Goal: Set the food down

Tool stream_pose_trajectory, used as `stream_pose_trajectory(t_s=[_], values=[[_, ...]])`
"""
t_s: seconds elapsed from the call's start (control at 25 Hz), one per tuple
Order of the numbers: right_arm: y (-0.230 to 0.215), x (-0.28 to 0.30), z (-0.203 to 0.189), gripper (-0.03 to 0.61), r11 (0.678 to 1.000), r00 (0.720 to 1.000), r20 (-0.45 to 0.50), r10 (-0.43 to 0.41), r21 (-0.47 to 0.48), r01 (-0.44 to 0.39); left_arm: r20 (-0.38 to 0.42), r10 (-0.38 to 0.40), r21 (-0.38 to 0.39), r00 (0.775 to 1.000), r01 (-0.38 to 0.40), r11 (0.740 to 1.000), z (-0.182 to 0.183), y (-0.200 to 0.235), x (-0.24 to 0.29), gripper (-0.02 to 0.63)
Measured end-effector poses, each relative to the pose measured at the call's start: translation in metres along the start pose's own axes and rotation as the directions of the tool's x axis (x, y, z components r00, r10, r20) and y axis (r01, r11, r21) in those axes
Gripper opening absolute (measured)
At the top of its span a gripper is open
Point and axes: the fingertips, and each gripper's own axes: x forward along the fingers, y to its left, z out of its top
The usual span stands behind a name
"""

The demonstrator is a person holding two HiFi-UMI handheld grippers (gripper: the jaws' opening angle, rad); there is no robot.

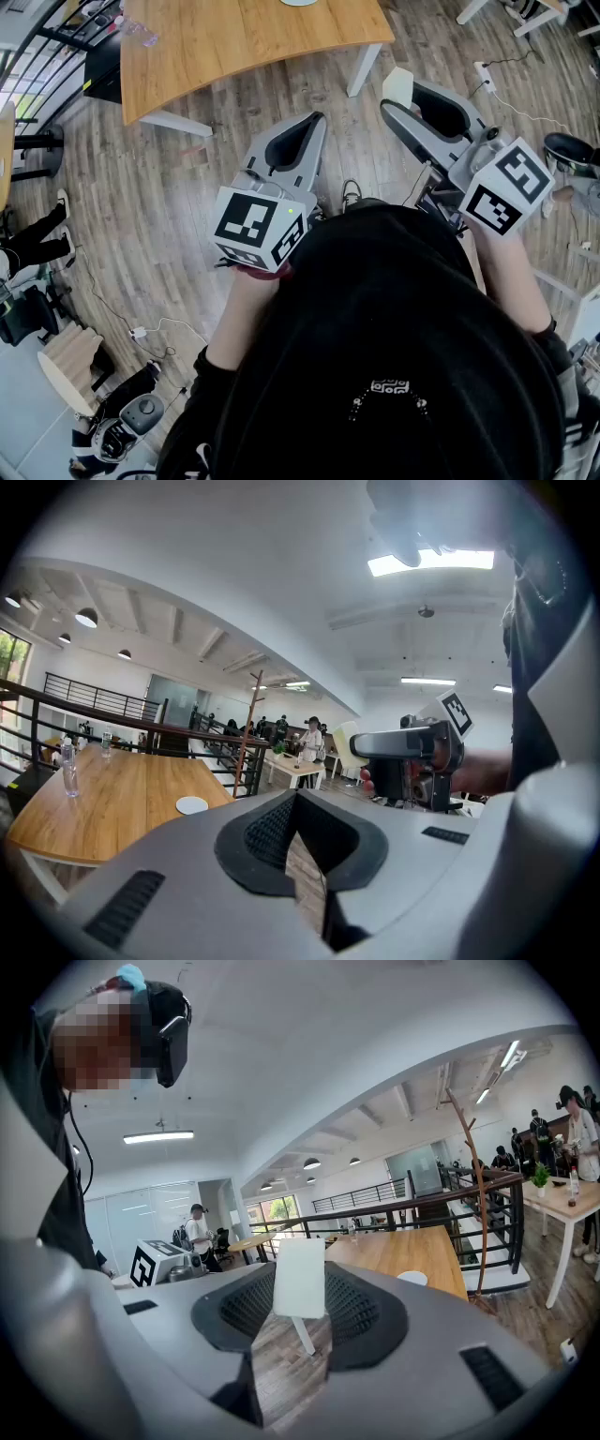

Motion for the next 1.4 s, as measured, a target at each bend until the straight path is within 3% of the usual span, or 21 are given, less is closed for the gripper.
stream_pose_trajectory(t_s=[0.32,0.56,0.8,1.4], values=[[-0.006,0.004,0.007,0.174,1.000,1.000,-0.002,-0.002,0.002,0.002,0.012,-0.014,-0.010,1.000,0.014,1.000,0.003,0.002,-0.005,-0.002],[-0.015,0.002,0.006,0.175,0.998,1.000,-0.002,0.024,0.064,-0.024,-0.013,0.051,-0.017,0.999,-0.051,0.999,-0.004,0.012,-0.003,-0.002],[-0.035,-0.006,0.008,0.175,0.997,1.000,0.008,0.027,0.070,-0.028,0.002,0.037,-0.033,0.999,-0.037,0.999,0.000,0.006,0.007,-0.002],[-0.095,-0.022,0.010,0.175,0.991,0.998,0.052,0.048,0.120,-0.054,-0.077,0.047,0.013,0.996,-0.047,0.999,-0.001,-0.011,0.057,-0.002]])
